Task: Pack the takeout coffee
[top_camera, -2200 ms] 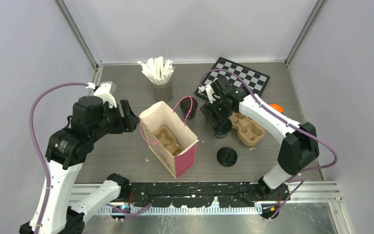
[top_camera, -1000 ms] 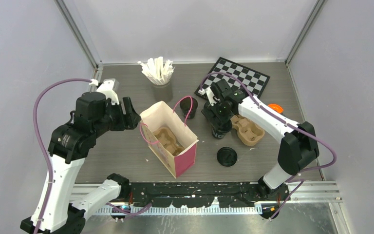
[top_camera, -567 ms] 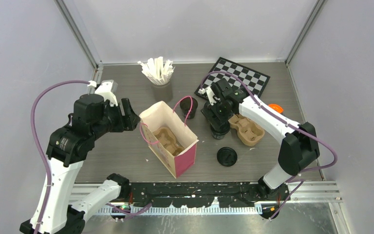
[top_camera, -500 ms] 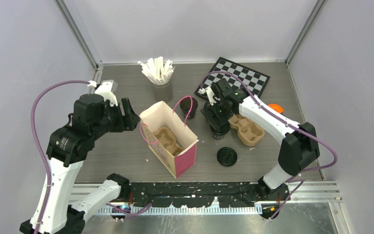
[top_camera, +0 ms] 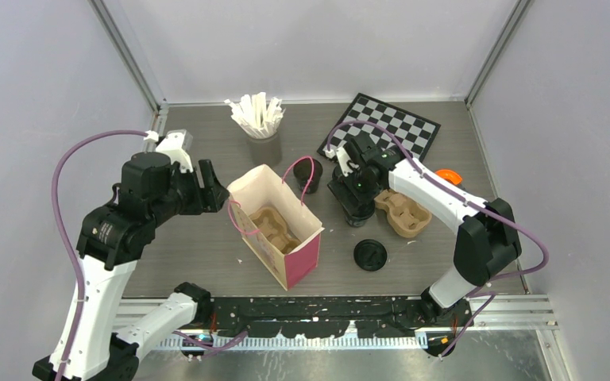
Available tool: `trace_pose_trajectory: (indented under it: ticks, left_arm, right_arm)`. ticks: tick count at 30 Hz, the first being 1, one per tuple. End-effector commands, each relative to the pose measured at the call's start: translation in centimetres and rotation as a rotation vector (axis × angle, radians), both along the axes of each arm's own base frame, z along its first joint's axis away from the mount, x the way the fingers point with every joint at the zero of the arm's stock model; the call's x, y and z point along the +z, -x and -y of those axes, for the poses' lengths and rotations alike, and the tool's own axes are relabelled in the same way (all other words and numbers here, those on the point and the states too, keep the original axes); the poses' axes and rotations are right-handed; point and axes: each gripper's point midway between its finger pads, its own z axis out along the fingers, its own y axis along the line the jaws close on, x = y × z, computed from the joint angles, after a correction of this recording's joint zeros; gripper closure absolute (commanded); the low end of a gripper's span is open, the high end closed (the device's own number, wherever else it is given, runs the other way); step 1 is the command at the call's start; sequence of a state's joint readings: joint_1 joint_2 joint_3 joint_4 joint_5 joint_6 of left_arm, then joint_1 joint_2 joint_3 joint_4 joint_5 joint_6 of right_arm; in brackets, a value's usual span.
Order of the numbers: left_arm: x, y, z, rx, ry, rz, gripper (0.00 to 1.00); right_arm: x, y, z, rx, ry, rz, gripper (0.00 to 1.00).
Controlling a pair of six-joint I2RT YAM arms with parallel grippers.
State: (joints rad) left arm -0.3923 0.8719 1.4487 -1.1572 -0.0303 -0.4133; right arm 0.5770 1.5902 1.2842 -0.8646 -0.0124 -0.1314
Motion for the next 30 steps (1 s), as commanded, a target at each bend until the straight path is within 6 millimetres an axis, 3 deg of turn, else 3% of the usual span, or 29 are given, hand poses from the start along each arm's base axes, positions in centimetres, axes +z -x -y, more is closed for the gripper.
trace_pose_trajectory:
  ticks: [1,9,13,17,22,26,30]
  left_arm:
    - [0.7,-0.4,-0.1,0.004,0.002,0.037,0.34]
    - [0.7,-0.4,0.0,-0.002,0.002,0.030,0.34]
    - [1.1,-0.4,-0.8,0.010,-0.049,0.026,0.35]
    - [3.9,-1.2,-2.1,0.051,-0.120,0.057,0.34]
    - [4.9,-3.2,-0.3,-0.009,-0.109,0.052,0.34]
    - [4.4,-5.0,1.8,-0.094,-0.095,0.053,0.34]
    - [3.2,-6.4,3.6,-0.164,-0.083,0.010,0.36]
  right_arm:
    - [0.6,-0.2,-0.5,0.003,-0.026,0.037,0.06]
    - [1.4,0.1,-0.4,0.004,-0.036,0.043,0.16]
    - [2.9,0.4,-0.5,0.002,-0.060,0.045,0.20]
    - [5.9,0.6,-0.3,-0.038,-0.078,0.075,0.22]
    - [9.9,0.8,1.1,-0.099,-0.066,0.143,0.22]
    - [12.7,2.1,2.9,-0.150,-0.036,0.151,0.22]
    - [17.1,3.5,3.4,-0.213,-0.099,0.180,0.22]
